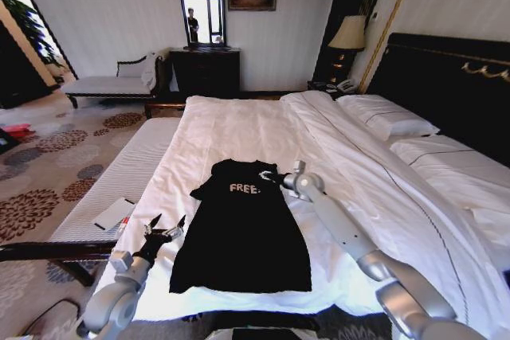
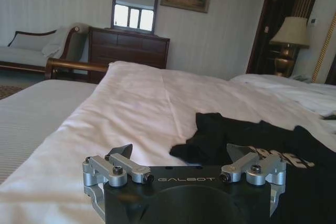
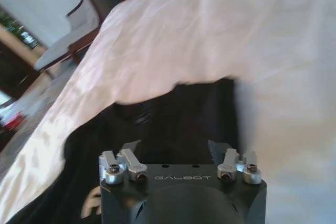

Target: Fold the clothes on the bed.

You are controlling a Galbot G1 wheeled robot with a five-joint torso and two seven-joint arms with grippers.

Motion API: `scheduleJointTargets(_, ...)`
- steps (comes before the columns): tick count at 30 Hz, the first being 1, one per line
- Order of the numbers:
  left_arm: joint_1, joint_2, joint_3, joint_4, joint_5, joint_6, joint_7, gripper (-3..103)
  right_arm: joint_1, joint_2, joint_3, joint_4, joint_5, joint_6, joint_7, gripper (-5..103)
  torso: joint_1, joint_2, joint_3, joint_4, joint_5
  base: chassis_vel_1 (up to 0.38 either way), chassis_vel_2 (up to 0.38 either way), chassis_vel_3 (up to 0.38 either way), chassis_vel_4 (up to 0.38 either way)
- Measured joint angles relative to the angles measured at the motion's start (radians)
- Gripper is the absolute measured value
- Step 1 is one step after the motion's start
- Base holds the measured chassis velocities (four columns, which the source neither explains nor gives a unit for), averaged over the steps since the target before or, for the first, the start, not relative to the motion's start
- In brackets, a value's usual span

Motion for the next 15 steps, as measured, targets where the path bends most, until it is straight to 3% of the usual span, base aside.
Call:
scheduleJointTargets(4,-0.062,0.022,0.014,0.048,-0.056,0.01,0.012,100,-0.102,-0.094,0.09,0.081,-0.008,0.005,0.001,89,0.0,0.0,0.0,-0.0006,-0.0001,0.0,0.0,0.0,0.0)
scheduleJointTargets(7,-0.095,0.026,0.026,0.081,-0.084,0.018,0.016,100,-0.155,-0.126,0.124,0.118,-0.01,0.011,0.002,97,0.0,0.0,0.0,-0.0003,0.0,0.0,0.0,0.0,0.0)
scheduleJointTargets(12,-0.142,0.021,0.04,0.152,-0.131,0.025,0.027,100,-0.239,-0.168,0.162,0.17,-0.028,0.019,0.002,100,0.0,0.0,0.0,-0.0011,-0.0002,0.0,0.0,0.0,0.0)
scheduleJointTargets(15,-0.16,0.008,0.037,0.193,-0.169,0.028,0.031,100,-0.252,-0.174,0.162,0.18,-0.03,0.02,0.005,100,0.0,0.0,0.0,0.0006,-0.0001,0.0,0.0,0.0,0.0)
